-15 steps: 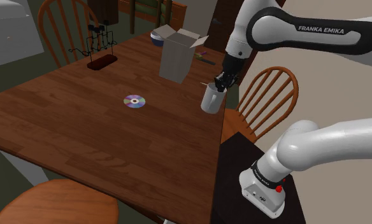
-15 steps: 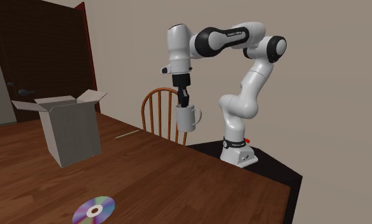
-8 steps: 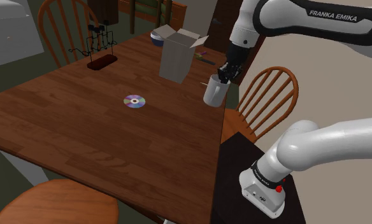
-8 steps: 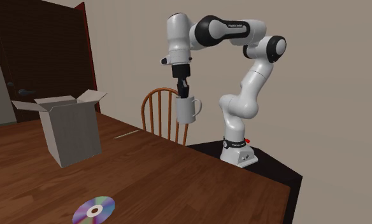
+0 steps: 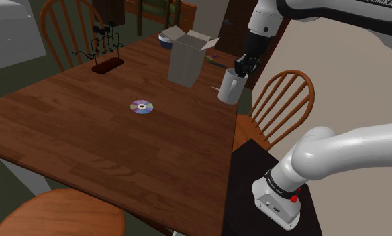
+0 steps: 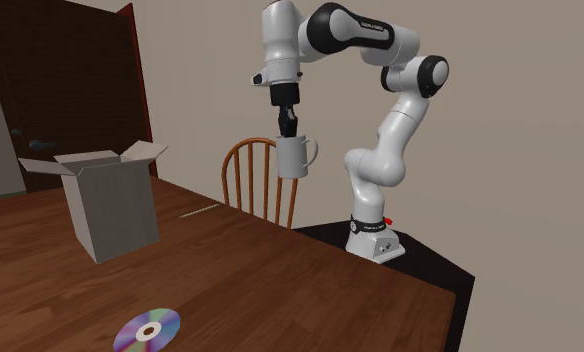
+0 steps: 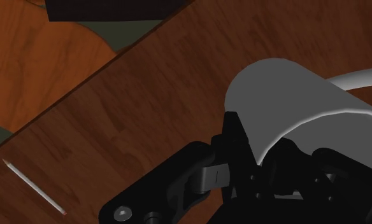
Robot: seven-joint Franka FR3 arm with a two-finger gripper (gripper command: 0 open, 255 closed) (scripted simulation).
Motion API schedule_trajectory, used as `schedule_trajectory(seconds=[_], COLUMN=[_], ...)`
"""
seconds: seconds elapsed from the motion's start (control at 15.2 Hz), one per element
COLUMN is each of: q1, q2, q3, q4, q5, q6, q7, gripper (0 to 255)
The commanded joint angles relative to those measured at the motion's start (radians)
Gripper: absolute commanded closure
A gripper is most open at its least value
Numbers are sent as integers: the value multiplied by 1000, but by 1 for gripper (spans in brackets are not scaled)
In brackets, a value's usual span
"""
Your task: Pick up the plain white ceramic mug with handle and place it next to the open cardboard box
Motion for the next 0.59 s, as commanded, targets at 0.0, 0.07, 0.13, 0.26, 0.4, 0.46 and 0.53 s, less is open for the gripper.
schedule_trajectory(seconds=[0.0,0.07,0.13,0.26,0.4,0.46,0.53], q1=[-1,-1,-2,-2,-3,-3,-3], q2=[10,13,16,23,31,35,40], q3=[-2,-3,-3,-4,-5,-6,-6], q4=[35,51,67,99,132,149,166], q5=[-2,-3,-3,-4,-5,-6,-6], q6=[-26,-38,-51,-76,-102,-114,-127], q7=[1,1,2,4,5,6,7], gripper=[255,255,255,255,255,255,255])
